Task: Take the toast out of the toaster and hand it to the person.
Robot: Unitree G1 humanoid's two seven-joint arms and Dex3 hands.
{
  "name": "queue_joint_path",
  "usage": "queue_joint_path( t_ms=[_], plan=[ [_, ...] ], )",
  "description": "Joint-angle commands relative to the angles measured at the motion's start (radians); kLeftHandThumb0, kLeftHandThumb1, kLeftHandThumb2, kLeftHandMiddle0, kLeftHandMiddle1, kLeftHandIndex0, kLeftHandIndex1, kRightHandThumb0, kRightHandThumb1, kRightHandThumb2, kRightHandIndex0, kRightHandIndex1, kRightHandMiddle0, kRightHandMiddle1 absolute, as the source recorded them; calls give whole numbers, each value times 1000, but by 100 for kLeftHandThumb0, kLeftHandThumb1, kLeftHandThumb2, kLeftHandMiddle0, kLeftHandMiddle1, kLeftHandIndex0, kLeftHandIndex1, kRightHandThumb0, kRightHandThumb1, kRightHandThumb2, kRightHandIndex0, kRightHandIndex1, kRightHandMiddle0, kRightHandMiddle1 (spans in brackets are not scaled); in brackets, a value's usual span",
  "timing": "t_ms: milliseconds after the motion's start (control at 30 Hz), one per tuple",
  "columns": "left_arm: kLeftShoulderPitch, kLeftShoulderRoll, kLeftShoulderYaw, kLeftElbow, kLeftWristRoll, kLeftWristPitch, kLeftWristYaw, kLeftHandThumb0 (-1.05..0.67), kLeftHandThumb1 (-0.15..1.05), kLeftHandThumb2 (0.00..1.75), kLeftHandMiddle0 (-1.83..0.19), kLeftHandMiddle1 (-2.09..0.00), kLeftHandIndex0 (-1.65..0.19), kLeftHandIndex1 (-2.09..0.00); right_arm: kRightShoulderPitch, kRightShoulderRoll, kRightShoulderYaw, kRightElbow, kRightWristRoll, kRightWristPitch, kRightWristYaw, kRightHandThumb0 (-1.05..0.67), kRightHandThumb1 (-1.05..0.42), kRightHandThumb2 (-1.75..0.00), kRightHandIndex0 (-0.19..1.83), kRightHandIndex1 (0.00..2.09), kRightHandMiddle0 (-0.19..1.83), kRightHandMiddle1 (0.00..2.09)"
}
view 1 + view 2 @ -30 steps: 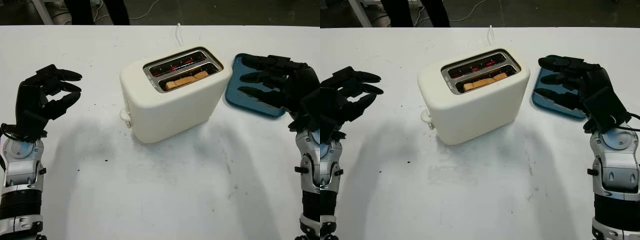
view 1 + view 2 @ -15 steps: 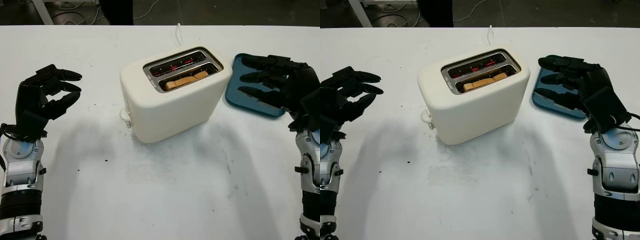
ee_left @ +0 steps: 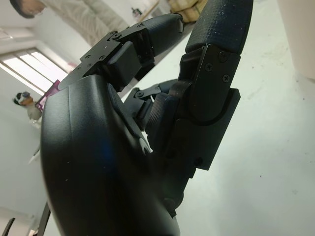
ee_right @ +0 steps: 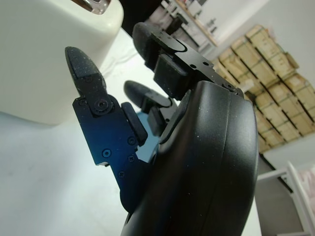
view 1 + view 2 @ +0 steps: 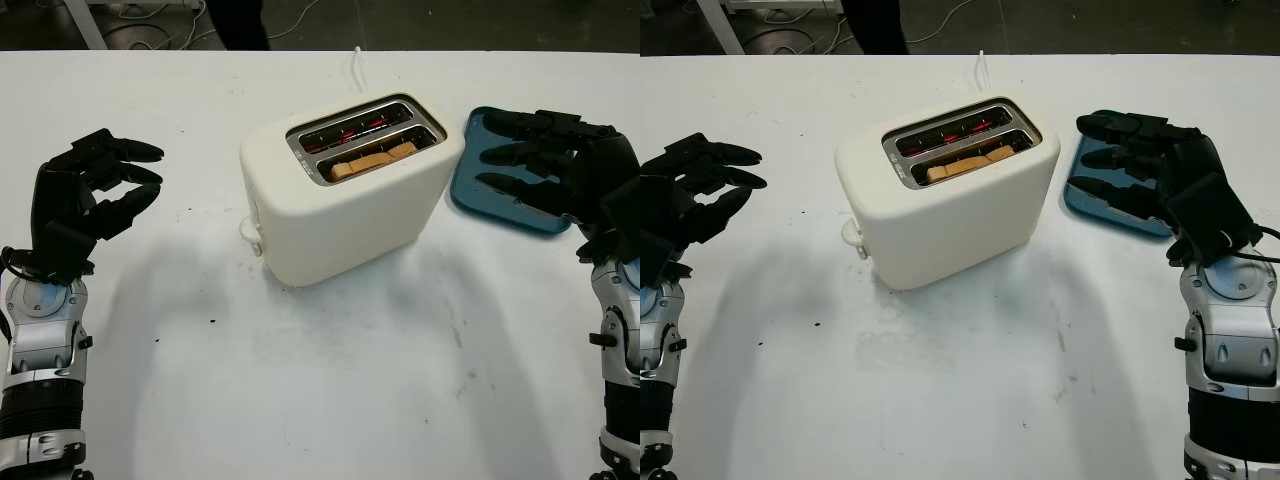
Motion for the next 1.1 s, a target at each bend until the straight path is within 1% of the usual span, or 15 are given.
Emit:
queue_joint_path(
  t_ms=[0,133,767,933,1067],
  plan=[
    [6,2,8,10,9,-25,8,-105,92,18,-71,-99,-72,-77,8,0,-5,1,-3,-16,-4,-36,-71,0,59,78,92,0],
    [8,-1,10,2,0,-6,8,-105,92,18,-72,-100,-74,-78,7,3,-7,-3,2,-6,-4,-36,-71,0,59,78,92,0],
    [11,-1,8,-6,-5,-5,3,-105,92,16,-72,-98,-74,-76,7,5,-11,-2,13,-8,-1,-44,-71,0,60,79,93,1],
    [7,0,9,8,-3,-24,1,-105,92,17,-72,-98,-74,-75,8,3,-9,-1,10,-6,-1,-45,-71,0,60,79,92,0],
    [9,1,9,4,-1,-17,3,-105,92,17,-72,-98,-73,-75,6,7,-12,4,20,-12,3,-44,-71,0,60,79,92,0]
  ],
)
